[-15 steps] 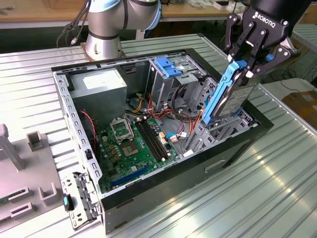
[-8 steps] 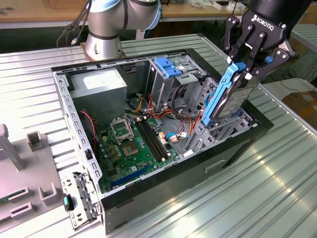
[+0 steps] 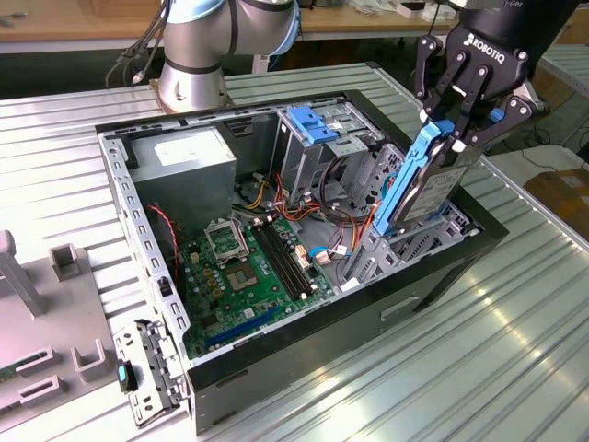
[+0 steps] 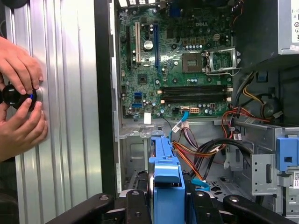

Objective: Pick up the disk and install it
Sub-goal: 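Insert the disk into the insertion slot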

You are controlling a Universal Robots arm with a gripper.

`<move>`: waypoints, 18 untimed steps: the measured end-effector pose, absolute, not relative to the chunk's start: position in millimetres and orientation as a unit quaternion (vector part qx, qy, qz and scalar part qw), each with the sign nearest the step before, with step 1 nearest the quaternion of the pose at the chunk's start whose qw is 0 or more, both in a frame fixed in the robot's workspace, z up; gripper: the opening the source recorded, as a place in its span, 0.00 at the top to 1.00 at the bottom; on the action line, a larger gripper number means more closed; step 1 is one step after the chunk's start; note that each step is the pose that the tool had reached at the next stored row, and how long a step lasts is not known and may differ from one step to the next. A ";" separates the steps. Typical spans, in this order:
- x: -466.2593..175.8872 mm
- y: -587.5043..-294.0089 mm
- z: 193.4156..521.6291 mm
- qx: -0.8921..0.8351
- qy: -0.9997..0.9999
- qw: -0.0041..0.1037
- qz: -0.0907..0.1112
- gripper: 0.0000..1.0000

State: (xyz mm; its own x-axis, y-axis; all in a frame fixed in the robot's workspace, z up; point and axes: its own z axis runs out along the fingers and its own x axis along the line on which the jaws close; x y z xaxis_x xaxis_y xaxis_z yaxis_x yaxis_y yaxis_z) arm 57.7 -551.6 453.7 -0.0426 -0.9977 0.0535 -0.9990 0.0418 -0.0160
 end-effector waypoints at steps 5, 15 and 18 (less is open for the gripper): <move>58.0 -551.6 448.9 0.692 -0.722 0.014 0.024 0.63; 60.9 -551.6 446.0 0.697 -0.716 0.014 0.024 0.63; 60.9 -551.6 445.5 0.700 -0.713 0.014 0.024 0.63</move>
State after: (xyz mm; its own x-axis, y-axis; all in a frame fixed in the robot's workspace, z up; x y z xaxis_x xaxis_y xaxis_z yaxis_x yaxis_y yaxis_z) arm 60.9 -551.6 445.5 -0.0184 -0.9984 0.0536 -0.9997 0.0176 -0.0160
